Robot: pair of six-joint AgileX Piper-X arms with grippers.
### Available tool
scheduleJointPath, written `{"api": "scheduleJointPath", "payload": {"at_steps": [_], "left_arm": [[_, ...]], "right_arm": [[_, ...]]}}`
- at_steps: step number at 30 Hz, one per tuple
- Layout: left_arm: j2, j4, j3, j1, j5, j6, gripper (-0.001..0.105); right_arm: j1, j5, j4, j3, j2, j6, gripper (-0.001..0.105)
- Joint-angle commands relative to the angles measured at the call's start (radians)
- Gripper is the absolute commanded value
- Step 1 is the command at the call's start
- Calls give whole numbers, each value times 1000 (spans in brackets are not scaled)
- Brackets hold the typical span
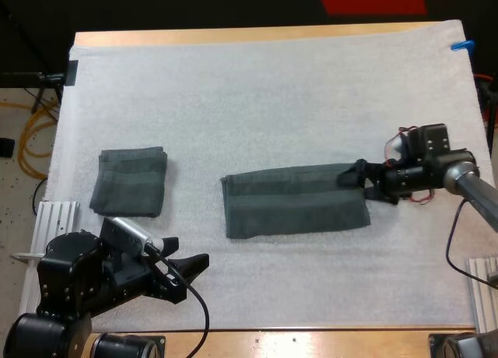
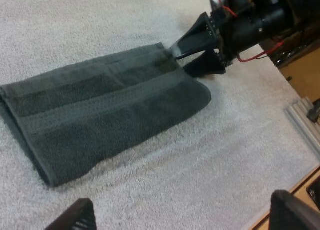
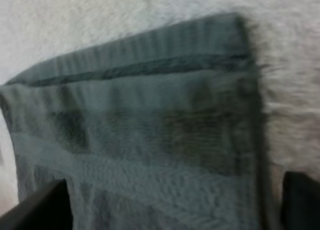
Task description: Pick towel from pile fold and stack
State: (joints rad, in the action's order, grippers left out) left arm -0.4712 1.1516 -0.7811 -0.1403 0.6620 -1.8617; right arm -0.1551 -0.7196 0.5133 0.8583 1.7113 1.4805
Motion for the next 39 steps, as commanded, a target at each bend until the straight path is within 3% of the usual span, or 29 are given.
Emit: {"api": "scheduleJointPath", "payload": {"at_steps": [1, 6, 9, 11, 12, 14, 16, 21, 34, 39], "left_arm": [[6, 3, -6, 0, 7, -4, 67], [6, 3, -6, 0, 7, -4, 67], [6, 3, -6, 0, 7, -4, 67], [6, 3, -6, 0, 7, -4, 67], [6, 3, -6, 0, 7, -4, 67], [6, 3, -6, 0, 9, -4, 67], [6, 3, -6, 0, 9, -4, 67], [6, 3, -6, 0, 18, -4, 67], [6, 3, -6, 0, 53, -4, 67], [6, 3, -6, 0, 53, -4, 67]], "right_arm": [[-28, -14, 26, -15, 35, -8, 84], [-49, -22, 25, -15, 38, -27, 82], [-47, -11, 28, -15, 38, -43, 68], [-47, 24, 28, -15, 38, -49, 48], [-47, 29, 28, -15, 38, -49, 44], [-47, 35, 28, -15, 38, -42, 17], [-47, 35, 33, -15, 33, -29, 1], [-47, 146, 91, -15, -10, 36, 0], [-47, 852, 339, -15, -230, 277, 0], [-47, 896, 371, 5, -278, 311, 0]]}}
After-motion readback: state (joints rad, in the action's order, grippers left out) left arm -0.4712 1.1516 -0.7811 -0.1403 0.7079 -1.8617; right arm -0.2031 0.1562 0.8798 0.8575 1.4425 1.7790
